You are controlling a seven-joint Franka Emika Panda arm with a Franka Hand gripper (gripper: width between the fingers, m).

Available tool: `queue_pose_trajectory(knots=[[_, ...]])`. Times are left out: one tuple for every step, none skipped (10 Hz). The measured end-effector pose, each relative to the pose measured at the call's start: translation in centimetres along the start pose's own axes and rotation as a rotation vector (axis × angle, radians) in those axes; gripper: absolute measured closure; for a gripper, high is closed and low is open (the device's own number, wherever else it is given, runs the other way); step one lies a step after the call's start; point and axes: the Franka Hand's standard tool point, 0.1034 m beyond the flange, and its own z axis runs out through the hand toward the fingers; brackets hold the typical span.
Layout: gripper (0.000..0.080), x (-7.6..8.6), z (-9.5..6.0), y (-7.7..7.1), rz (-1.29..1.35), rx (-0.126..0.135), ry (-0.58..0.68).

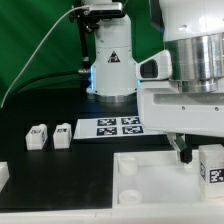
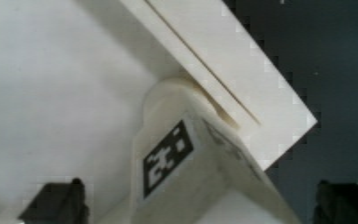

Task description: Assemble one leg

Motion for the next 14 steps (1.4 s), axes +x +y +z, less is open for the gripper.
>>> queue_pose_trajectory(knots=[[0.015,-0.1,0.0,-0.1,-0.179,-0.016,0.005],[0.015,-0.4,-0.1,-0.7,-0.41,-0.041,0.013],[0.015,-0.5,-0.3,-1.2,-0.577,-0.056,0.017],[0.015,-0.5,-0.1,-1.1,-0.74,-0.073,0.016],[0.015,-0.5,-0.1,-1.0,-0.656,-0.066,0.016],[0.0267,-0.5,-0.1,-1.0,-0.661,-0.067,0.016],[0.0411,-0.4,-0.1,-1.0,-0.66,-0.067,0.016],[0.0411,-0.5,-0.1,-1.0,-0.548,-0.062,0.018],[0.0505,-0.4,-0.1,-0.9,-0.435,-0.062,0.021],[0.0505,-0.4,0.0,-0.9,-0.318,-0.06,0.024],[0.0505,-0.2,0.0,-0.7,-0.135,-0.059,0.029],[0.0505,-0.1,0.1,-0.6,0.046,-0.059,0.035],[0.0505,0.2,0.1,-0.3,0.285,-0.045,0.027],[0.0505,0.1,0.2,-0.1,0.463,-0.032,0.008]])
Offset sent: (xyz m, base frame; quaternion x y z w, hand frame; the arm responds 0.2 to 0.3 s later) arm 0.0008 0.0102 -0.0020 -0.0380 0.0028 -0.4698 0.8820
